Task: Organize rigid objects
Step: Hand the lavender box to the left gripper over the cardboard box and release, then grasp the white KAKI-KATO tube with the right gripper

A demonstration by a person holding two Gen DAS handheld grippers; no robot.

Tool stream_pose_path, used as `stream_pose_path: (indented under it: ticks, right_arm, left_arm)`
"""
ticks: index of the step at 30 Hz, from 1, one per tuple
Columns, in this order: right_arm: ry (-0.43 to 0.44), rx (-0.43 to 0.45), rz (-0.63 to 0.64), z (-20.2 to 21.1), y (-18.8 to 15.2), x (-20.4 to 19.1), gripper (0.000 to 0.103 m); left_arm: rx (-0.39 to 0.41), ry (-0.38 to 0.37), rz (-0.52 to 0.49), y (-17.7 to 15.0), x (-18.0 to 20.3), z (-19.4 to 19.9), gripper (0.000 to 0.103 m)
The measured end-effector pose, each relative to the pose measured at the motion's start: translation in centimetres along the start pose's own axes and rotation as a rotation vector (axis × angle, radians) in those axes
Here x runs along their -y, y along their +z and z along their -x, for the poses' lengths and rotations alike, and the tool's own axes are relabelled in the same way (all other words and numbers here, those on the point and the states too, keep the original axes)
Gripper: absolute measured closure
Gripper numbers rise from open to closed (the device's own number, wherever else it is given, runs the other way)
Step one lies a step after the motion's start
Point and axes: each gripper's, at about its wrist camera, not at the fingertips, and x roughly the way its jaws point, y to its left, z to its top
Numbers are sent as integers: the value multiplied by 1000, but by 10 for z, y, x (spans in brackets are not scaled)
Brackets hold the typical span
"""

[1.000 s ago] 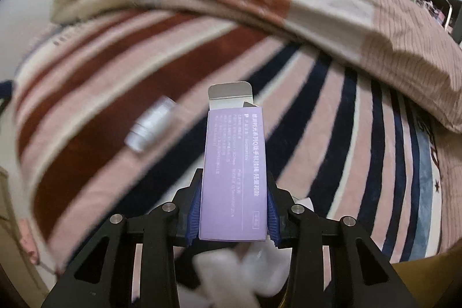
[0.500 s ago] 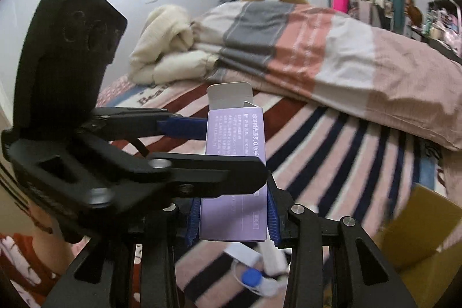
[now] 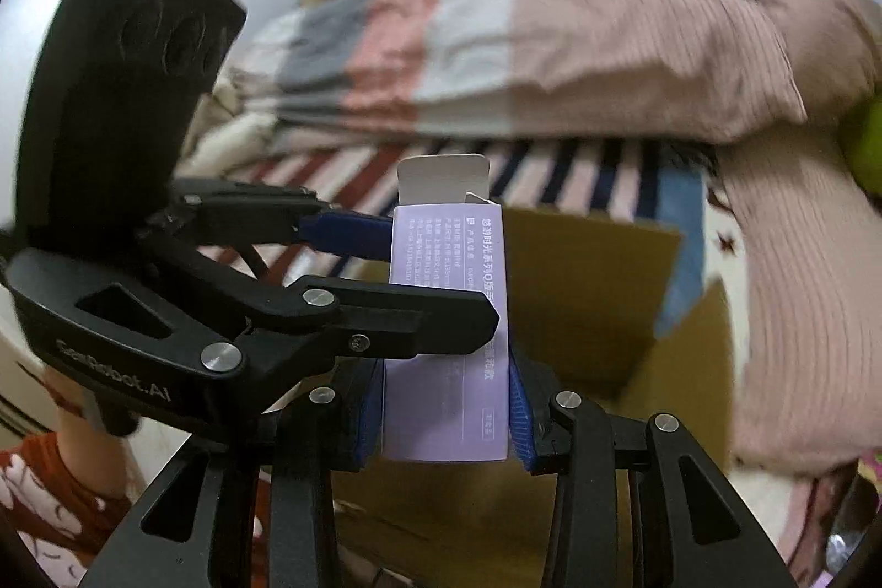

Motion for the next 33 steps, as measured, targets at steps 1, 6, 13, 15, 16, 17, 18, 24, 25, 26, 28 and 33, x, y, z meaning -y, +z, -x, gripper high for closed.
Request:
stream_pose_path:
  ticks: [1,6,13,15,16,17,18,24,25,26,28,33]
  right_arm:
    - [-12,-25,-2,-3,-1,5,70]
    - [-56,-114,-17,-20,-5,22,67]
    - [-60,-57,29,-14,-11,2,64]
    - [-2,-16,73,-5,-10,-23,61]
    - [17,-4,92,-4,-9,-35,58]
    - [41,9,119,-4,-9,-51,57]
    - [56,15,138,-6,-8,-63,57]
    - [139,-24,288,-44,-8,-142,57]
    - [142,-44,309,-54,-10,-151,57]
    - [139,-70,326,-66,-13,-159,57]
    - [115,-133,338,-92,-22,-170,57]
    - [-95,-253,351,-155,-43,-161,57]
  left_arm:
    - [-21,9,2,1,1,-6,51]
    - [-56,85,-34,0,8,-13,34]
    - [169,199,-35,-32,-12,64,3]
    - [218,240,-18,-50,-26,91,3]
    - [240,268,-5,-62,-35,104,3]
    - [252,285,3,-68,-42,112,3]
    - [269,309,19,-79,-53,123,3]
    - [313,353,151,-143,-123,159,3]
    - [313,362,166,-153,-130,160,3]
    - [311,372,182,-162,-139,159,3]
    - [305,379,220,-181,-158,155,3]
    - [281,365,281,-213,-183,137,3]
